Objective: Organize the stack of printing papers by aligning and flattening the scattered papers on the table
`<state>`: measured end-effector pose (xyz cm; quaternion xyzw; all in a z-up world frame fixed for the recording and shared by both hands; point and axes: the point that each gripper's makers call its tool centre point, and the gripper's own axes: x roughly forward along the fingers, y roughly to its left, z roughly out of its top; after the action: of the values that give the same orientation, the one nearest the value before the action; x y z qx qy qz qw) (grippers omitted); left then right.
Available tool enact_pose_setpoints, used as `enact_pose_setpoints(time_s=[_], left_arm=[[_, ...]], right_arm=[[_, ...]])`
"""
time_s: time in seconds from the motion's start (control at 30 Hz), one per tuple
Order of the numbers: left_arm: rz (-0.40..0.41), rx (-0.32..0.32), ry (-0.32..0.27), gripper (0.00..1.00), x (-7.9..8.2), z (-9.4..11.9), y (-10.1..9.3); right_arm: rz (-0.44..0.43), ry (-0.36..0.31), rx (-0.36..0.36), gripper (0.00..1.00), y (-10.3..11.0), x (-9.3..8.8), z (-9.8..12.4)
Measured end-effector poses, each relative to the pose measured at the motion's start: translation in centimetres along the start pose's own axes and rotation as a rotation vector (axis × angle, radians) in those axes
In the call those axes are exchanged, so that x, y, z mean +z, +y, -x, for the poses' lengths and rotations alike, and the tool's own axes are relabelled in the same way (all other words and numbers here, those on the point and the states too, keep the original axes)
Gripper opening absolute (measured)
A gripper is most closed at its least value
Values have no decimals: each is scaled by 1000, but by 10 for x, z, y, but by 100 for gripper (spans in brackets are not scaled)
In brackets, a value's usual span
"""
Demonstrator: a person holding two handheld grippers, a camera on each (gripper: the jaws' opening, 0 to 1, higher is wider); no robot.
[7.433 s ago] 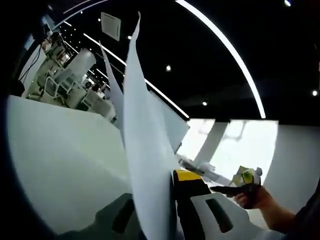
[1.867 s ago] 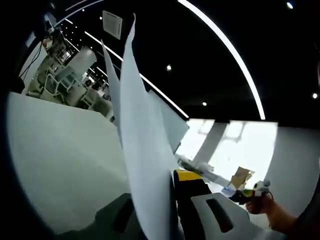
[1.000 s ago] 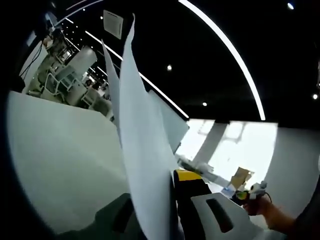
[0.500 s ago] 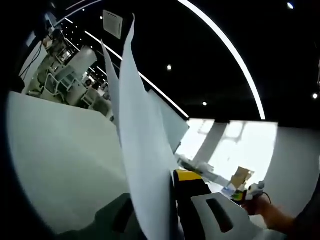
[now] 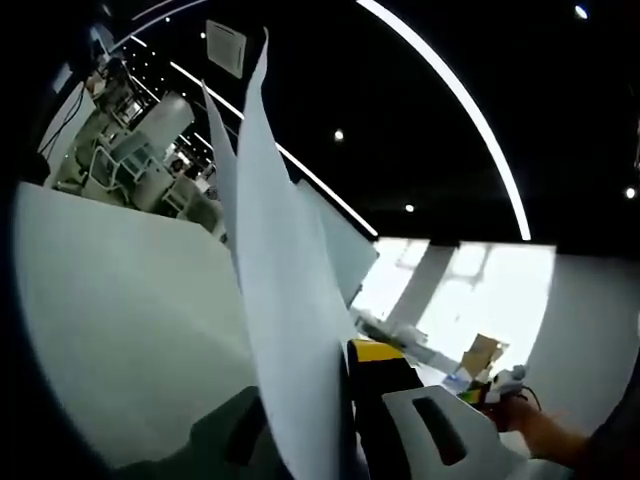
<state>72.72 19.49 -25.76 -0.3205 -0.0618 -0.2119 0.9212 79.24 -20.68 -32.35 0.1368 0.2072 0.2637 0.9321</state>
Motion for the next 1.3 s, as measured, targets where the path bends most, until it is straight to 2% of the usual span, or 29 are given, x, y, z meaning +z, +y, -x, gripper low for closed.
enact_pose_setpoints(time_s=[0.3,0.8,1.13,1.3], left_arm=[[2,-1,-1,9,0,0,0],[0,0,-1,9,-1,-1,-4],[-4,2,1,9,-1,-1,-5],[-6,3,3,9,-1,-1,-5]], right_arm=[[5,-1,-12,84,-6,3,-2],[38,26,-59,83,-18,-4,-5],[105,48,-100,82,-26,-9,-8],[111,44,-100,82,-27,-9,-9]])
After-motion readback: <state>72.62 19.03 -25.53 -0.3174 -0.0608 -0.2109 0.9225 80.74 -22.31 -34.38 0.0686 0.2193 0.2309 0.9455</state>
